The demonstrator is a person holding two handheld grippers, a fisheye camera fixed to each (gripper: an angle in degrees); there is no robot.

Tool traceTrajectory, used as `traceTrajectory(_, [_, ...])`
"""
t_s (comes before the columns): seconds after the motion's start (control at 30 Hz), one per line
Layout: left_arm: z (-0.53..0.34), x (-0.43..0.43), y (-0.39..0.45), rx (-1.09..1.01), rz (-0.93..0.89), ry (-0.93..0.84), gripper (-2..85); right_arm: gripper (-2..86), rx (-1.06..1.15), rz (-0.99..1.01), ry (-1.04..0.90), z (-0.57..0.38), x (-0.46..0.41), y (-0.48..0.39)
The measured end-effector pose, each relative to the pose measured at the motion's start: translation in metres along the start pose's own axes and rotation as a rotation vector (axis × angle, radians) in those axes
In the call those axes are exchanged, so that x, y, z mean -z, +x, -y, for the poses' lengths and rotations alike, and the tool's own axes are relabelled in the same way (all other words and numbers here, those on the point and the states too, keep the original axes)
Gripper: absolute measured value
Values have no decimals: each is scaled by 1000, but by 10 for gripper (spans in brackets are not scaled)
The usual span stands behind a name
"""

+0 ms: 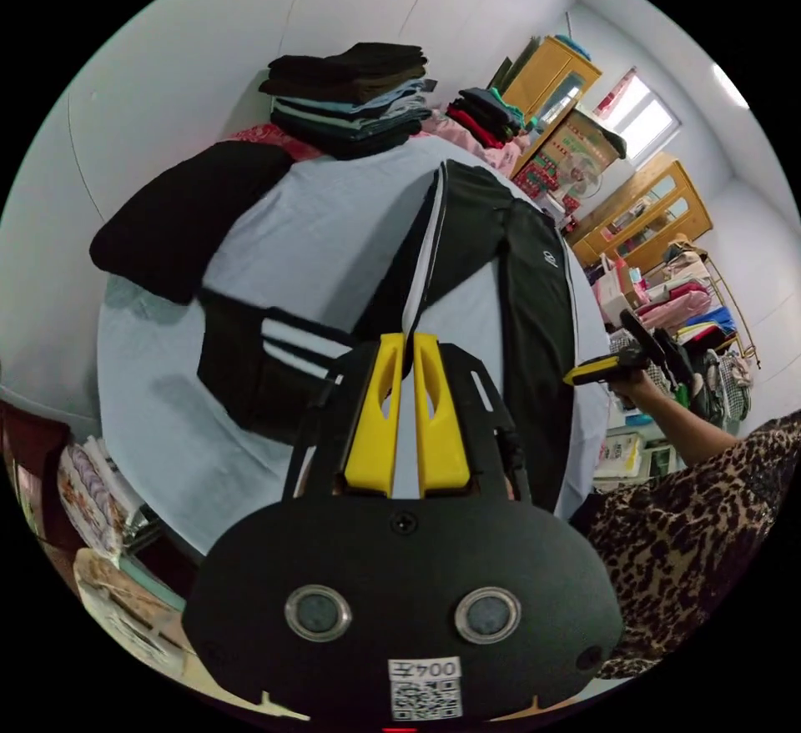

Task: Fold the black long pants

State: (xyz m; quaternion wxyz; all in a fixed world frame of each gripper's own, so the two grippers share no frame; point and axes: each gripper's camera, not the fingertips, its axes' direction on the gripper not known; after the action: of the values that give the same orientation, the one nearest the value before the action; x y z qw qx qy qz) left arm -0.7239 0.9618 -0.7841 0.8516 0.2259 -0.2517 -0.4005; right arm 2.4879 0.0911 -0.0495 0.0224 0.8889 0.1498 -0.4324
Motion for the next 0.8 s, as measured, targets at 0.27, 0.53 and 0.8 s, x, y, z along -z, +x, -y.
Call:
traceTrajectory(0.27, [-62, -98, 38, 248, 15, -119, 16, 10, 138, -21, 15, -18, 1, 3])
traceTrajectory(0.53, [-76, -128, 45, 313, 89, -137, 15, 10, 248, -140, -10, -36, 1, -12])
traceTrajectory(0.8, [-92, -134, 47, 298, 63, -95, 13, 17, 155, -65, -29, -52, 4, -3])
